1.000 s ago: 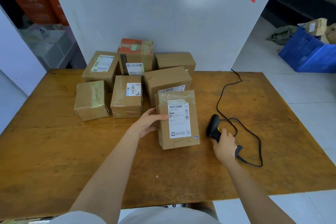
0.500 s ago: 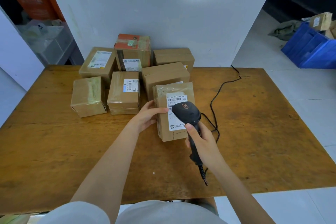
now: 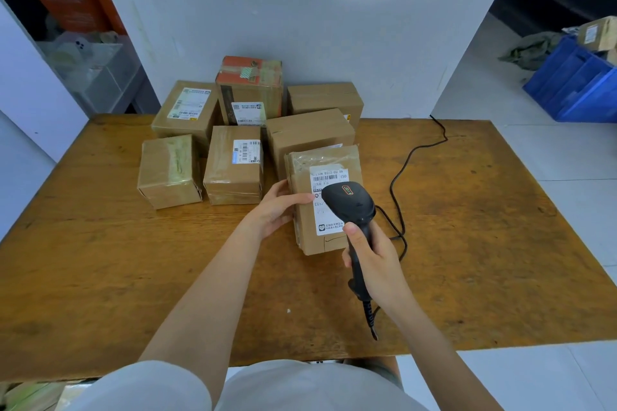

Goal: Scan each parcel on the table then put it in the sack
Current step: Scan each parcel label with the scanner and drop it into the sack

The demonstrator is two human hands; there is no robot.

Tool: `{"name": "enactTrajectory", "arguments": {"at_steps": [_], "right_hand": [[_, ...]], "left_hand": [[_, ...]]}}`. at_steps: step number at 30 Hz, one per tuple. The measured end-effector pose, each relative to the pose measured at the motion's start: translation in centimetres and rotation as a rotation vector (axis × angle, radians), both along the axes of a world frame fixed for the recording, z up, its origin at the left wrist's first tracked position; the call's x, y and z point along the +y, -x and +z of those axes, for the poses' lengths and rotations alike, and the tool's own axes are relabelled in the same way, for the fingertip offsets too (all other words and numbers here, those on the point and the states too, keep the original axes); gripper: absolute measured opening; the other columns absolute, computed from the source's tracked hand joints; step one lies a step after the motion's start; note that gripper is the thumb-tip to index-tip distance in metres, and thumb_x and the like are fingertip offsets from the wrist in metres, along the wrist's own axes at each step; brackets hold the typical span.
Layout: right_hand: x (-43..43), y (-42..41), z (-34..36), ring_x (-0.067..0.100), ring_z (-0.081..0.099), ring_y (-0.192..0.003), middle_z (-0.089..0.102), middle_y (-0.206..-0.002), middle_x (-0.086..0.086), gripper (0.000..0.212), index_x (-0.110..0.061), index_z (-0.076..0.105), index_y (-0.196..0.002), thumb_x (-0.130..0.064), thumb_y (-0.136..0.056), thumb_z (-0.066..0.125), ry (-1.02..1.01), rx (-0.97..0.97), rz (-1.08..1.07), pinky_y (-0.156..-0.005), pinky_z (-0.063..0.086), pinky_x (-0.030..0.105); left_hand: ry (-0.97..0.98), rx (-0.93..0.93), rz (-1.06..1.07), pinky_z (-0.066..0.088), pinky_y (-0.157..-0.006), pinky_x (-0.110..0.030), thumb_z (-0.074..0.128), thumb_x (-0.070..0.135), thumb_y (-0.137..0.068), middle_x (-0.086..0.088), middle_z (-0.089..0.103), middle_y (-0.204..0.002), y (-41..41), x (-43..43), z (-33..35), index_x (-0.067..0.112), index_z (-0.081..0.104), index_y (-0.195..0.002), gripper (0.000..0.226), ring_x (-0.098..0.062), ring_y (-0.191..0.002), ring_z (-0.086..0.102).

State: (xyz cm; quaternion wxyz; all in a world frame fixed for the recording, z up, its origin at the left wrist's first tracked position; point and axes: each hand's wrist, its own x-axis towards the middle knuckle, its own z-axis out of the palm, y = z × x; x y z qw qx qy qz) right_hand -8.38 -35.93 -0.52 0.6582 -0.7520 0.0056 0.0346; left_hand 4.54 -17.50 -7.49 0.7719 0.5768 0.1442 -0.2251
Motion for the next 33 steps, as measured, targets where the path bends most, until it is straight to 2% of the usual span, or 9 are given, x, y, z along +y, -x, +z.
{"name": "enactTrajectory", "arguments": {"at_steps": [4, 8, 10, 14, 19, 22, 24, 28, 33], "right_hand": [[-1.5, -1.2, -2.5, 0.015, 0.062, -0.083, 0.062, -0.095, 0.005, 0.029, -0.019, 0.054, -0.107, -0.038, -0.088, 0.064, 0.168, -0.057, -0.208, -0.071, 0.052, 0.031], [-4.1, -3.3, -6.8, 0.021, 0.048, -0.096, 0.047, -0.117, 0.014, 0.042, -0.003, 0.046, -0.117, -0.027, -0.089, 0.065, 0.508, 0.069, -0.358, -0.076, 0.04, 0.033], [-4.9, -3.9, -8.9, 0.027, 0.049, -0.098, 0.043, -0.124, 0.017, 0.05, 0.0, 0.042, -0.124, -0.026, -0.089, 0.065, 0.674, 0.178, -0.333, -0.075, 0.039, 0.032], [-5.4, -4.4, -11.6, 0.037, 0.048, -0.115, 0.043, -0.13, 0.02, 0.056, 0.001, 0.039, -0.13, -0.027, -0.088, 0.065, 0.861, 0.236, -0.274, -0.089, 0.047, 0.047], [-4.7, -4.5, -11.2, 0.036, 0.032, -0.126, 0.038, -0.135, 0.014, 0.062, -0.008, 0.037, -0.133, -0.032, -0.084, 0.066, 1.025, 0.291, -0.297, -0.096, 0.036, 0.055], [-4.3, -4.5, -10.1, 0.032, 0.03, -0.13, 0.042, -0.138, 0.011, 0.053, -0.012, 0.041, -0.137, -0.025, -0.089, 0.059, 0.8, 0.09, -0.337, -0.102, 0.031, 0.052], [-3.8, -4.5, -8.9, 0.022, 0.035, -0.13, 0.048, -0.137, 0.004, 0.04, -0.016, 0.046, -0.136, -0.024, -0.097, 0.048, 0.551, -0.042, -0.217, -0.104, 0.032, 0.04], [-3.0, -4.1, -6.4, 0.004, 0.055, -0.108, 0.062, -0.119, -0.009, 0.033, -0.023, 0.054, -0.131, -0.031, -0.1, 0.045, 0.252, -0.079, 0.016, -0.083, 0.043, 0.012], [-0.4, -3.3, -5.9, 0.004, 0.059, -0.1, 0.064, -0.114, -0.006, 0.035, -0.019, 0.055, -0.129, -0.034, -0.098, 0.049, 0.212, -0.087, 0.12, -0.076, 0.045, 0.014]], "left_hand": [[0.001, -0.001, 0.017, 0.045, -0.104, -0.049, 0.091, 0.022, -0.056, -0.005, 0.061, -0.129, 0.0, 0.3, -0.1, 0.022, 0.034, -0.145, 0.105, -0.024, -0.118, 0.059], [-0.016, 0.012, 0.081, 0.038, -0.109, -0.052, 0.088, 0.024, -0.063, -0.004, 0.06, -0.131, 0.6, 0.9, 0.1, 0.021, 0.035, -0.146, 0.098, -0.023, -0.123, 0.054], [-0.024, 0.022, 0.107, 0.037, -0.109, -0.052, 0.086, 0.024, -0.066, -0.002, 0.061, -0.13, 1.1, 1.3, 0.2, 0.021, 0.038, -0.145, 0.092, -0.021, -0.122, 0.054], [-0.036, 0.026, 0.137, 0.037, -0.11, -0.052, 0.086, 0.027, -0.066, -0.002, 0.06, -0.132, 2.1, 2.1, 0.3, 0.02, 0.041, -0.145, 0.09, -0.021, -0.124, 0.053], [-0.068, 0.043, 0.171, 0.04, -0.108, -0.051, 0.086, 0.032, -0.064, -0.002, 0.062, -0.13, 3.5, 2.1, 0.6, 0.019, 0.045, -0.143, 0.089, -0.022, -0.123, 0.055], [-0.092, 0.064, 0.196, 0.045, -0.103, -0.045, 0.084, 0.033, -0.068, 0.0, 0.069, -0.121, 4.4, 1.4, 0.6, 0.02, 0.057, -0.132, 0.071, -0.017, -0.114, 0.061], [-0.081, 0.086, 0.234, 0.051, -0.093, -0.038, 0.084, 0.035, -0.068, 0.003, 0.074, -0.109, 5.1, 0.8, 0.9, 0.02, 0.065, -0.12, 0.058, -0.014, -0.105, 0.065], [-0.069, 0.13, 0.311, 0.056, -0.084, -0.034, 0.084, 0.047, -0.065, 0.003, 0.075, -0.101, 7.2, -0.4, 1.7, 0.02, 0.066, -0.113, 0.059, -0.016, -0.101, 0.066], [-0.138, 0.137, 0.479, 0.053, -0.07, -0.028, 0.069, 0.065, -0.072, 0.007, 0.073, -0.095, 11.7, 0.6, 3.3, 0.02, 0.064, -0.113, 0.06, -0.014, -0.093, 0.067]]}}
